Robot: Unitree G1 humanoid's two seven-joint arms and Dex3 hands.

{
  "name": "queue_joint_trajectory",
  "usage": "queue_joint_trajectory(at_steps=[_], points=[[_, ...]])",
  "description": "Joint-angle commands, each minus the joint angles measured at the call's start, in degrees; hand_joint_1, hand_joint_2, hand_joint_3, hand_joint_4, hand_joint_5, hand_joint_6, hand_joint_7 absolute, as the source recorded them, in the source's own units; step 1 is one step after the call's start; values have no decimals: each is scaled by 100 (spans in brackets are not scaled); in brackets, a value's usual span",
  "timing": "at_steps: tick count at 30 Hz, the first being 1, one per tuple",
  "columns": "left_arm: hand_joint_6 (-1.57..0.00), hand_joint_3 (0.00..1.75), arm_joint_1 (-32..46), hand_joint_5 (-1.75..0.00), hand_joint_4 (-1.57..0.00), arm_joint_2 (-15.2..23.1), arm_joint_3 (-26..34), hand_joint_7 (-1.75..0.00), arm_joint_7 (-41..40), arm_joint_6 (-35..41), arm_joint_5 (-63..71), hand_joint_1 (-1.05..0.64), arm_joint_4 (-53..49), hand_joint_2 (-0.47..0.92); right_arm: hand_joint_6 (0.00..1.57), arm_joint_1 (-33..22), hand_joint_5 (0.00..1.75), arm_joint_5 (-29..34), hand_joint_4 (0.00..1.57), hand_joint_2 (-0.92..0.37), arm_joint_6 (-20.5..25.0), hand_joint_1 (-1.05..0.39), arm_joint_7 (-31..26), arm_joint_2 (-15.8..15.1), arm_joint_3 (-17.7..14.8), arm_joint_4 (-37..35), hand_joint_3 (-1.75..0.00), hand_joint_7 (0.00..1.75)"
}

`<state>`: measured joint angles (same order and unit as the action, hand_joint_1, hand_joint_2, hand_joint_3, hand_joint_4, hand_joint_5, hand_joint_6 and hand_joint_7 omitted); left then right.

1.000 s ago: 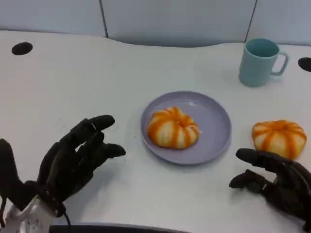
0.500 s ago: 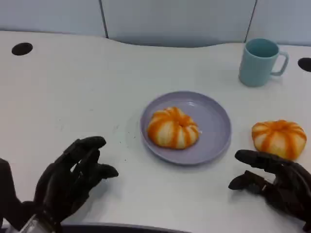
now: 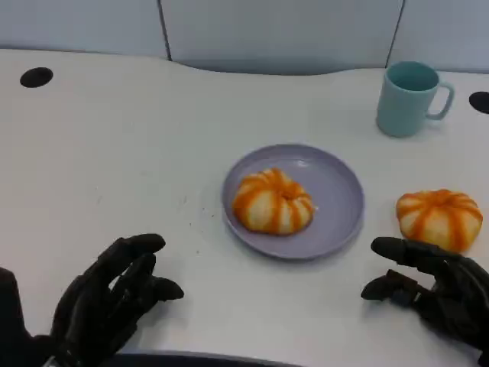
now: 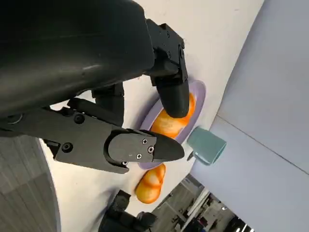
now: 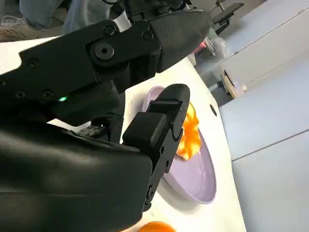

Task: Grasp the bread from the table and place it into the plate.

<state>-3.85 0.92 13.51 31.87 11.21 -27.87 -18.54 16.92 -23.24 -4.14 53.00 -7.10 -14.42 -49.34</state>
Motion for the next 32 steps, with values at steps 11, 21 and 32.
queue_joint_trajectory(at_steps=[11, 21, 32], points=[[-33, 28, -262, -164, -39, 15, -62, -122, -2, -857, 227, -42, -615, 92, 97, 115, 115, 46, 56, -92, -140, -41, 98, -214, -122, -522, -10, 2], [-29, 27, -452, -170, -33, 122, -11, -132, 85, -978, 255, -45, -979, 92, 103, 278, 97, 254, 69, -91, -389, -40, -168, -220, -95, -874, -7, 5], [-39, 24, -506, -164, -41, 83, 96, -121, 70, -977, 217, -43, -1048, 92, 104, 302, 95, 313, 70, -92, -433, -39, -258, -218, -88, -896, -4, 4]])
